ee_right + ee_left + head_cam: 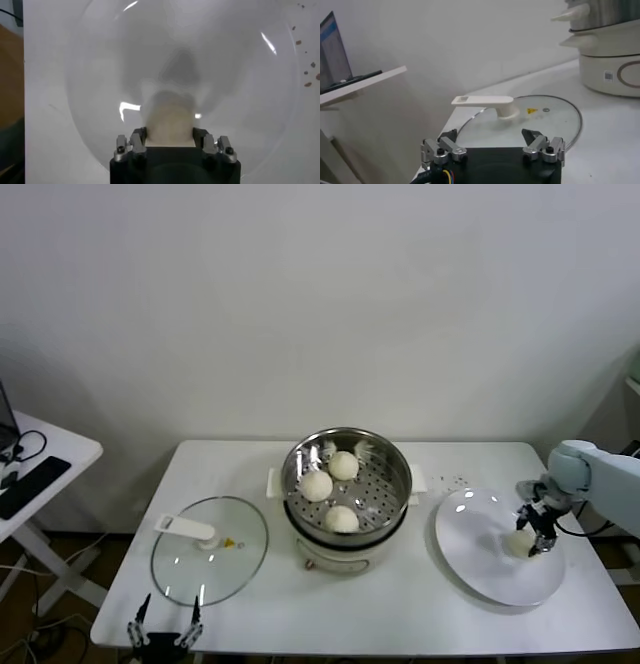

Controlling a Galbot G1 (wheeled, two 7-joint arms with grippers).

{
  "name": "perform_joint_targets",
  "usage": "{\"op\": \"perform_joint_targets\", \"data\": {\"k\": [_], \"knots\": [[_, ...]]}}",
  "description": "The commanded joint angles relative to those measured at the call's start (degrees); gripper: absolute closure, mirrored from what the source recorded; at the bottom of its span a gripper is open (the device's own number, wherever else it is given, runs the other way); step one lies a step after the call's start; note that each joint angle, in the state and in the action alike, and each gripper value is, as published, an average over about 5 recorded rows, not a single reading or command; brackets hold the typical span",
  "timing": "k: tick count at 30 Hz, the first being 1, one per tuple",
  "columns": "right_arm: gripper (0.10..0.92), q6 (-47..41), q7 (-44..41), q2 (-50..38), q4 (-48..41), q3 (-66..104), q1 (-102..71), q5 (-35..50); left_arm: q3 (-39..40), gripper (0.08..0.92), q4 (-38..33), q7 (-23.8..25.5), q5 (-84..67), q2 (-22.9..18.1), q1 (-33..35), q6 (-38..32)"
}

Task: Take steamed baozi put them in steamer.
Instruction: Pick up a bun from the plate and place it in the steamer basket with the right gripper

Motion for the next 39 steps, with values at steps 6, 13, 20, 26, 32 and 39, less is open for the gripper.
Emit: {"op": "perform_joint_targets", "data": {"k": [6, 13, 20, 26, 32, 39], "knots": [[0.414, -2.2, -0.8, 1.3, 18.5, -27.0, 35.5, 13.2, 0.4, 0.177, -0.6, 0.0, 0.2, 0.1, 0.0, 0.1], [0.414, -3.0, -3.0, 8.1, 26.6, -37.2, 55.1, 25.6, 0.5, 0.177, -1.2, 0.1, 0.2, 0.4, 0.4, 0.1], [0.414, -7.0, -2.2, 13.9, 30.5, -31.1, 57.8, 31.3, 0.7, 0.177, -1.4, 0.1, 0.3, 0.4, 0.3, 0.0], [0.414, -11.7, -0.1, 16.8, 32.3, -22.4, 51.7, 33.3, 0.6, 0.177, -1.3, 0.0, 0.3, 0.5, 0.3, -0.2], [0.414, -14.4, 2.5, 18.9, 32.2, -16.8, 41.8, 30.0, 0.8, 0.177, -0.8, 0.2, 0.6, 0.4, 0.1, -0.4], [0.407, -15.0, 4.6, 20.0, 27.0, -13.2, 30.8, 23.2, 0.9, 0.177, 0.1, 0.2, 0.9, 0.3, -0.1, -0.7]]}}
